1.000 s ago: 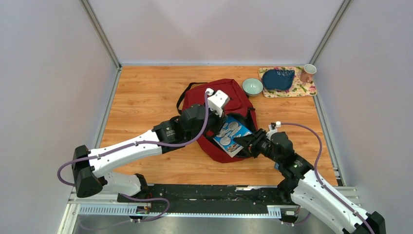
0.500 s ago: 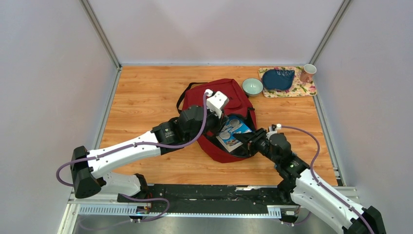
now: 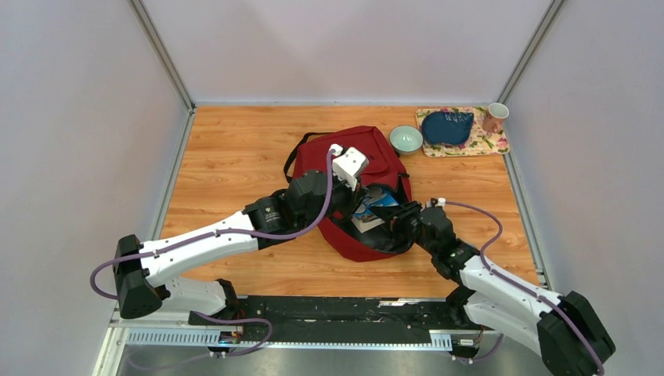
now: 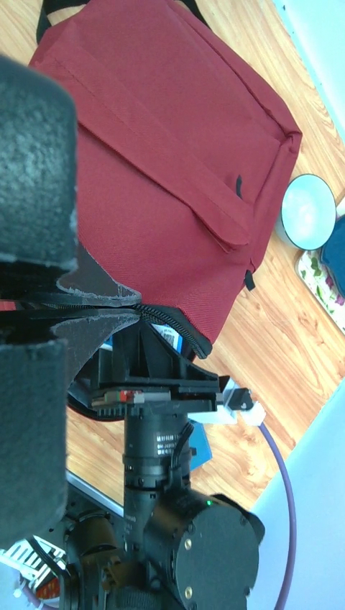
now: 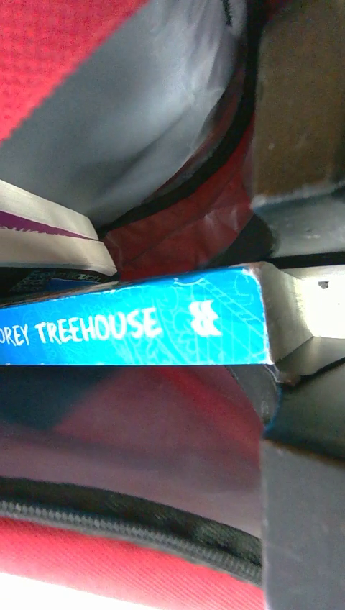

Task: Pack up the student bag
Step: Place the book in the student bag.

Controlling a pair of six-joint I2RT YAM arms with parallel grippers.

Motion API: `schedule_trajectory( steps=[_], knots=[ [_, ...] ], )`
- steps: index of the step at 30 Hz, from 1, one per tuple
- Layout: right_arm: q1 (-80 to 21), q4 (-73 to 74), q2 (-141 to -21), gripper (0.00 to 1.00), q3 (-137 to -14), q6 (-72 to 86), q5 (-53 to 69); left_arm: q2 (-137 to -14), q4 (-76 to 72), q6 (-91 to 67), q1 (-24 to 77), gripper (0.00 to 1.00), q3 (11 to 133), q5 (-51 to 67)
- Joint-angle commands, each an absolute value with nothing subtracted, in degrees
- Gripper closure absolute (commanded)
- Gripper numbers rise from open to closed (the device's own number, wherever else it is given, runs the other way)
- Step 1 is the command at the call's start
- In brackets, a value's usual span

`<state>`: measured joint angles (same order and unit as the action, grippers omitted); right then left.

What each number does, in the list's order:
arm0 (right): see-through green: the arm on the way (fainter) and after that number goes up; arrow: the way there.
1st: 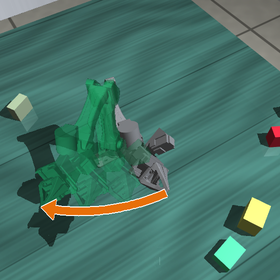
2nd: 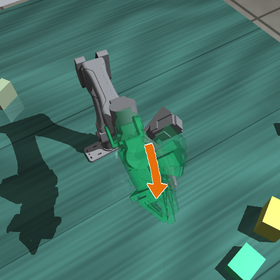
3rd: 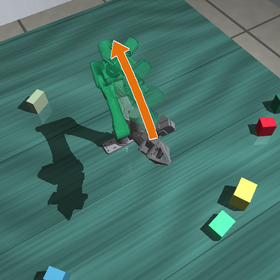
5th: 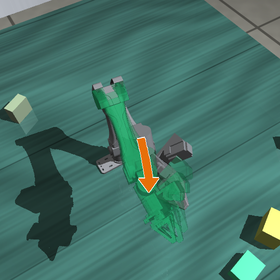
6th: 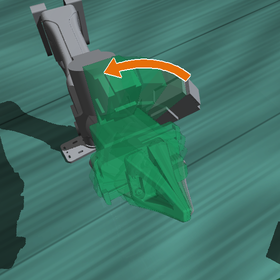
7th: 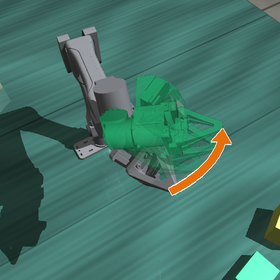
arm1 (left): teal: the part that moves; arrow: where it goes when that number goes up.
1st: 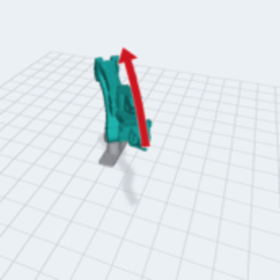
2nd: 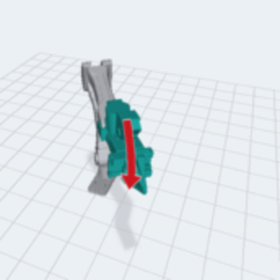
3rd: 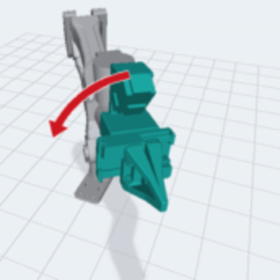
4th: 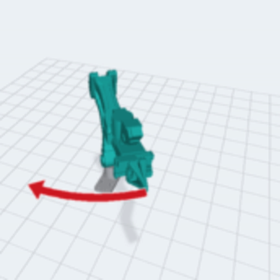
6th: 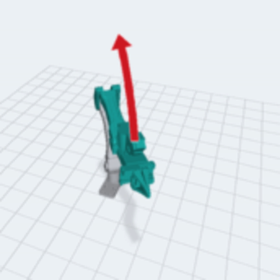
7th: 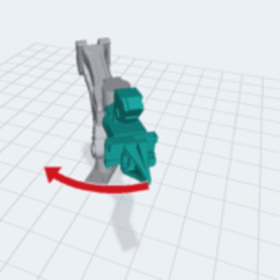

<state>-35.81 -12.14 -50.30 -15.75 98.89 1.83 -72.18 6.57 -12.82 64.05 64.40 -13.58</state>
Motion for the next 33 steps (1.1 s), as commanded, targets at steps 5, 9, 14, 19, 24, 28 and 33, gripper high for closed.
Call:
schedule_trajectory(
  steps=[5, 9, 14, 19, 24, 28, 33],
  knots=[
    [-36.21, -38.21, -67.02, 1.0, -19.51, 102.29, -2.72, -69.96, 1.84, -11.78, 65.3, 1.0, 66.53, -15.29],
    [-36.47, -52.96, -78.03, 1.0, -20.04, 103.97, -3.07, -69.17, 2.02, -11.6, 65.3, 1.0, 66.36, -15.21],
    [-37.52, -53.26, -87.34, 1.0, -24.6, 100.2, -4.22, -68.65, 3.69, -13.97, 65.39, 1.0, 66.01, -13.8],
    [-39.02, -57.03, -93.86, 0.82, -26.28, 99.49, -7.29, -67.76, 3.34, -15.12, 65.39, 1.0, 65.04, -14.5],
    [-39.02, -57.57, -95.72, 0.41, -23.66, 96.25, -4.84, -67.15, 4.66, -15.64, 65.39, 1.0, 64.6, -15.29],
    [-39.02, -51.26, -90.37, 0.23, -20.39, 90.72, -3.52, -66.8, 5.01, -15.73, 65.39, 1.0, 64.07, -15.99],
    [-39.02, -36.34, -79.56, 0.16, -19.51, 84.13, -4.21, -66.8, 4.92, -15.73, 65.39, 1.0, 63.72, -16.35]
  ],
)
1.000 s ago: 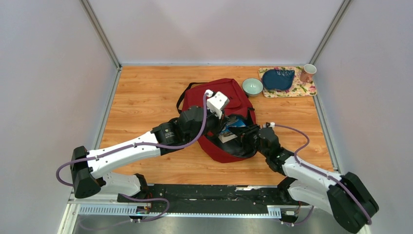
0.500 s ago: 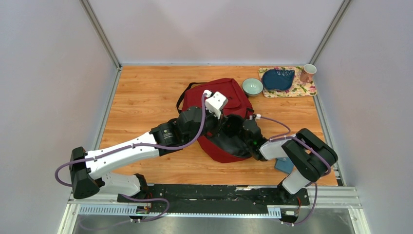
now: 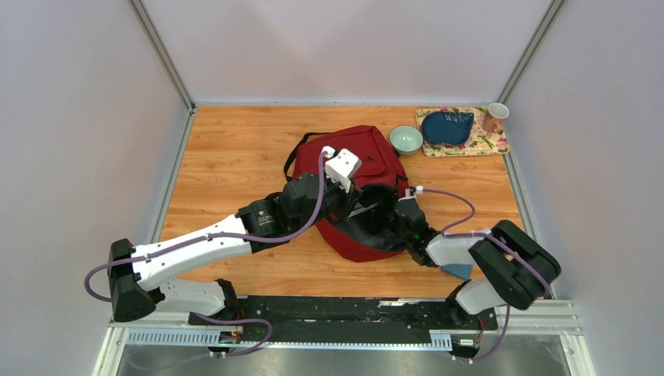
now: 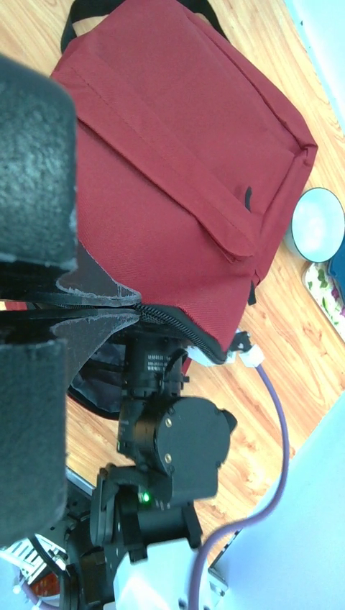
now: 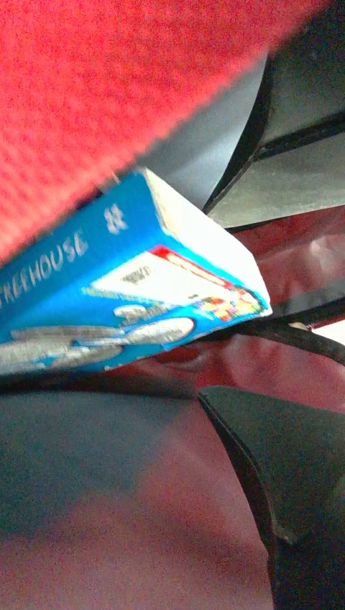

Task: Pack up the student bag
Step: Place the book in the student bag.

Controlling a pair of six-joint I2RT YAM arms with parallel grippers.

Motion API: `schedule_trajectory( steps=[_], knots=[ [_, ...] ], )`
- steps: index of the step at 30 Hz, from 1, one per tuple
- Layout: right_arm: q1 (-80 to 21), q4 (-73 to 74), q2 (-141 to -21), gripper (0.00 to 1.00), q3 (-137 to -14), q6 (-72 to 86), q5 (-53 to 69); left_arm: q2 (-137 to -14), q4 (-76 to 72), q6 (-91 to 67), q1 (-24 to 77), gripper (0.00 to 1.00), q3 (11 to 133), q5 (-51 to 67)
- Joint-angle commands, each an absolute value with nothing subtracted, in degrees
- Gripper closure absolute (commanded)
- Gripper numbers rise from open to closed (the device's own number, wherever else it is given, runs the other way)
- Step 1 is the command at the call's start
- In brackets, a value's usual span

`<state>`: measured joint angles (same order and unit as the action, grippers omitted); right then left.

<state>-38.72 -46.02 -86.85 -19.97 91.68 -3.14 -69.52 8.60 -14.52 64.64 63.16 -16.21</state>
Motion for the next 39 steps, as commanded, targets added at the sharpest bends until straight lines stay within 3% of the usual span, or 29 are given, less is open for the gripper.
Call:
schedule_trajectory(
  steps=[1, 9, 10, 12, 13, 16, 19, 22, 30, 33, 35, 37, 39],
  knots=[
    [-39.02, -34.04, -77.1, 0.16, -20.03, 83.85, -4.65, -66.88, 4.83, -15.91, 65.39, 1.0, 63.63, -16.17],
    [-39.02, -24.35, -76.02, 0.32, -23.99, 82.18, -3.69, -67.06, 5.18, -16.08, 65.39, 1.0, 63.81, -14.59],
    [-39.02, -25.13, -77.24, 0.46, -23.99, 82.0, -3.43, -66.97, 5.36, -16.08, 65.39, 1.0, 63.9, -14.59],
    [-39.02, -29.08, -78.39, 0.59, -23.29, 82.79, -3.34, -66.8, 5.62, -16.0, 65.39, 1.0, 63.9, -14.59],
    [-38.94, -30.14, -79.44, 0.7, -23.29, 83.31, -3.34, -66.71, 5.54, -16.0, 65.39, 1.0, 63.72, -14.5],
    [-39.02, -31.2, -81.99, 0.86, -25.66, 83.32, -3.34, -66.62, 5.63, -16.0, 65.39, 1.0, 63.72, -14.41],
    [-39.02, -32.86, -84.8, 0.97, -28.82, 83.41, -3.16, -66.88, 5.71, -16.17, 65.39, 1.0, 63.89, -14.24],
    [-38.94, -36.12, -87.7, 1.0, -31.54, 84.37, -3.52, -67.23, 6.06, -16.26, 65.39, 1.0, 64.34, -13.71],
    [-38.85, -39.54, -90.97, 0.98, -34.2, 83.5, -3.43, -67.41, 7.73, -17.23, 65.39, 1.0, 64.25, -13.53],
    [-39.02, -44.11, -85.2, 0.82, -27.01, 81.05, -5.44, -66.8, 8.0, -17.49, 65.39, 1.0, 63.28, -14.23],
    [-39.11, -45.53, -79.83, 0.64, -20.61, 78.41, -7.89, -66.27, 8.26, -17.23, 65.3, 1.0, 63.02, -14.41],
    [-39.2, -38.71, -69.38, 0.54, -18.99, 74.91, -8.87, -66.27, 8.96, -17.31, 65.3, 1.0, 63.11, -14.76],
    [-39.46, -23.35, -57.91, 0.51, -19.33, 70.86, -10.71, -66.27, 8.53, -17.31, 65.39, 1.0, 62.58, -14.85]
  ],
)
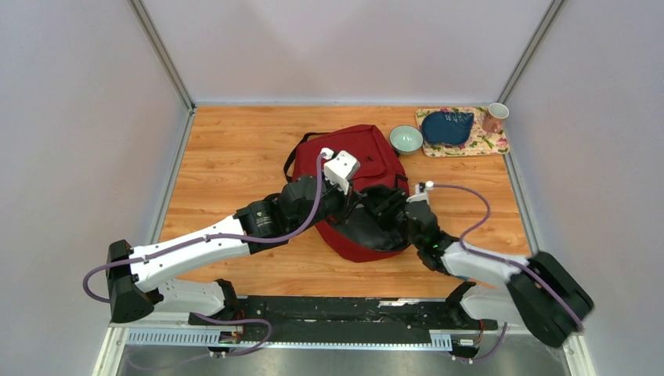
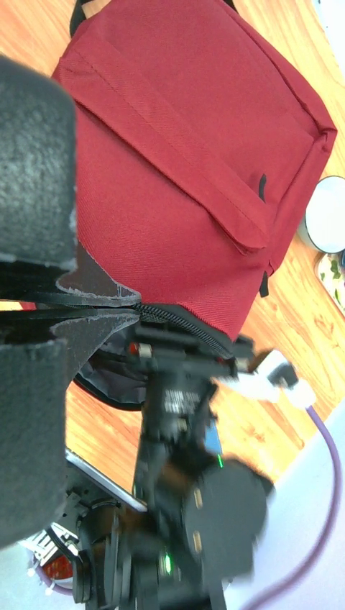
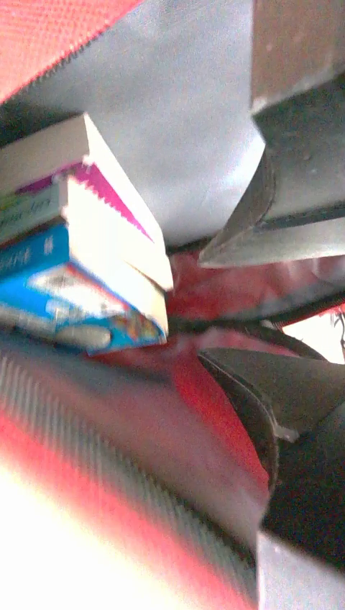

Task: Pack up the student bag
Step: Place the book in the student bag, then adjust the student bag at the center of the board.

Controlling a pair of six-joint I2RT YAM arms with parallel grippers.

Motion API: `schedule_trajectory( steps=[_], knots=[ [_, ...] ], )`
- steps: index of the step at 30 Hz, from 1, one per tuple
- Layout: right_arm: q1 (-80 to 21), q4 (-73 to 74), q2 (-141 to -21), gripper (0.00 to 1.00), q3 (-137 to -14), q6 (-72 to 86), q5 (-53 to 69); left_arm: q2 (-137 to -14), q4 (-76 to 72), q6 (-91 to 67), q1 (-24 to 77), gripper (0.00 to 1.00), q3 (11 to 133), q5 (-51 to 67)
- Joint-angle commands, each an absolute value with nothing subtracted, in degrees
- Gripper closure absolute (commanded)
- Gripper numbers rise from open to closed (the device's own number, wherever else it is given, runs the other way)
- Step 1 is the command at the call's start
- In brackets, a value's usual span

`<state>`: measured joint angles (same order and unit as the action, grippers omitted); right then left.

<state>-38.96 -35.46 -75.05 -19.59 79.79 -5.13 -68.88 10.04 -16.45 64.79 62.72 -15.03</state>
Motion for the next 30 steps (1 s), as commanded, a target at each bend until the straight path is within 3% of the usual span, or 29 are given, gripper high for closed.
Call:
schedule_trajectory(
  steps=[1, 5, 9, 12, 17, 22, 25, 27, 30],
  knots=[
    [-39.72, -17.03, -54.0, 0.47, -19.77, 68.66, -12.03, -66.53, 8.0, -17.4, 65.39, 1.0, 62.4, -14.59],
    [-39.64, 9.77, -34.84, 0.37, -17.85, 66.88, -22.98, -68.55, 6.42, -18.19, 65.39, 1.0, 62.23, -12.93],
    [-39.55, 27.3, -13.77, 0.34, -17.49, 66.88, -30.75, -72.59, 3.61, -20.12, 65.39, 1.0, 62.31, -8.8],
    [-39.55, 37.6, -4.87, 0.34, -19.86, 66.54, -34.97, -76.46, 1.5, -21.62, 65.39, 1.0, 62.4, -5.81],
    [-39.55, 47.01, -3.42, 0.32, -26.79, 63.64, -40.16, -82.87, 0.61, -24.34, 65.39, 1.0, 62.32, -1.76],
    [-39.55, 47.73, -7.12, 0.28, -28.74, 61.44, -39.47, -84.99, 0.88, -27.15, 65.39, 0.91, 60.12, 1.23],
    [-39.55, 45.8, -9.13, 0.27, -28.39, 60.21, -37.01, -84.29, 2.45, -27.86, 65.39, 0.71, 59.59, 3.34],
    [-39.55, 43.95, -11.58, 0.25, -28.3, 59.07, -34.72, -83.06, 3.6, -28.04, 65.39, 0.47, 59.59, 3.95],
    [-39.46, 42.19, -16.23, 0.22, -28.83, 57.05, -33.05, -78.5, 5.71, -28.21, 65.39, 0.34, 59.15, 4.22]
  ],
)
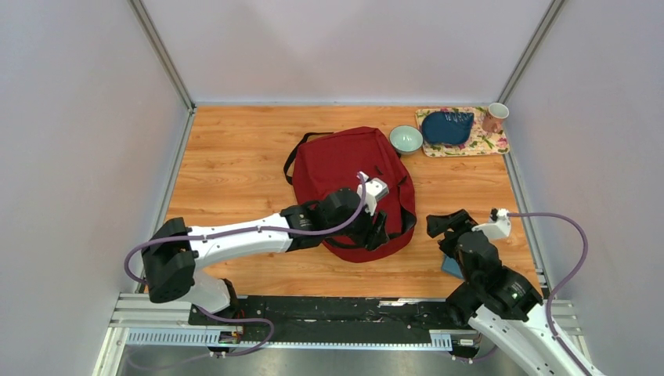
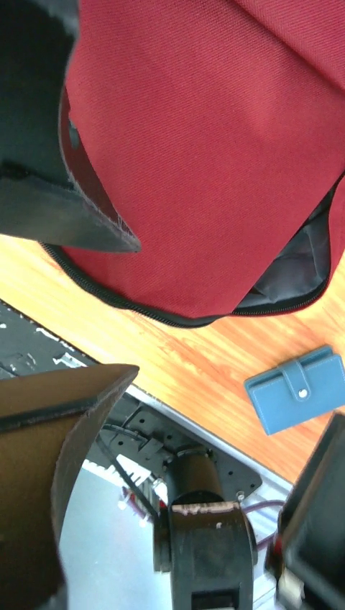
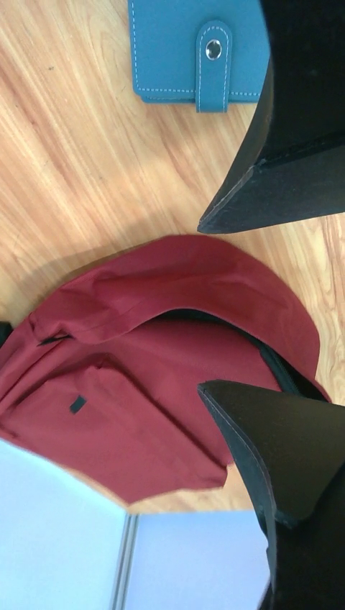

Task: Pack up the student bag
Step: Adjust the student bag at the center of the board.

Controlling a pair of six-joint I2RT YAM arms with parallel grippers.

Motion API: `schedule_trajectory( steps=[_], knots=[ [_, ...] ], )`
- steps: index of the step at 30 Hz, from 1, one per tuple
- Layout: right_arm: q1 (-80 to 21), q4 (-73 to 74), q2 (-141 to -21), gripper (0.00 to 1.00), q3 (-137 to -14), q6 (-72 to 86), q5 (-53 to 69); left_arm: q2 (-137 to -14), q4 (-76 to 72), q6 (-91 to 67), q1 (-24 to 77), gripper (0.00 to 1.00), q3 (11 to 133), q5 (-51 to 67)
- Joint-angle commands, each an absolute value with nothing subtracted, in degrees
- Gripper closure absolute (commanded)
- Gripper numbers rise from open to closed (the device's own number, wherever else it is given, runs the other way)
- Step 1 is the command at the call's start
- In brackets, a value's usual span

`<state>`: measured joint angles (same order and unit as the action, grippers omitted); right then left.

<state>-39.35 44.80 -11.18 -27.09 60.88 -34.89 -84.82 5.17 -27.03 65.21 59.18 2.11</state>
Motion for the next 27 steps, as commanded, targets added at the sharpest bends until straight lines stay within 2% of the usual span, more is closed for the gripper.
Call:
schedule_trajectory(
  steps=[1, 2, 7, 11, 17, 26, 27],
  knots=[
    [-39.46, 41.49, -17.65, 0.21, -29.61, 56.61, -33.05, -75.62, 6.15, -27.95, 65.39, 0.3, 58.8, 3.7],
    [-39.38, 40.61, -18.97, 0.2, -29.97, 54.69, -32.44, -74.11, 6.5, -27.78, 65.39, 0.27, 58.28, 3.08],
    [-36.14, 33.94, -31.62, 0.19, -34.09, 47.65, -25.15, -65.49, 10.36, -25.14, 65.39, 0.25, 56.34, -5.17],
    [-31.83, 30.42, -44.69, 0.19, -37.69, 42.9, -17.25, -61.97, 15.55, -25.22, 64.26, 0.2, 53.44, -16.41],
    [-28.3, 30.58, -56.85, 0.27, -41.66, 38.15, -15.9, -56.61, 16.79, -30.67, 56.88, 0.18, 45.54, -15.13],
    [-27.16, 28.92, -60.2, 0.35, -38.59, 34.98, -15.11, -53.61, 14.15, -34.98, 46.76, 0.18, 37.18, -7.48],
    [-26.38, 29.0, -60.47, 0.4, -38.41, 34.89, -15.03, -54.05, 13.45, -35.15, 46.32, 0.18, 36.92, -6.95]
  ],
)
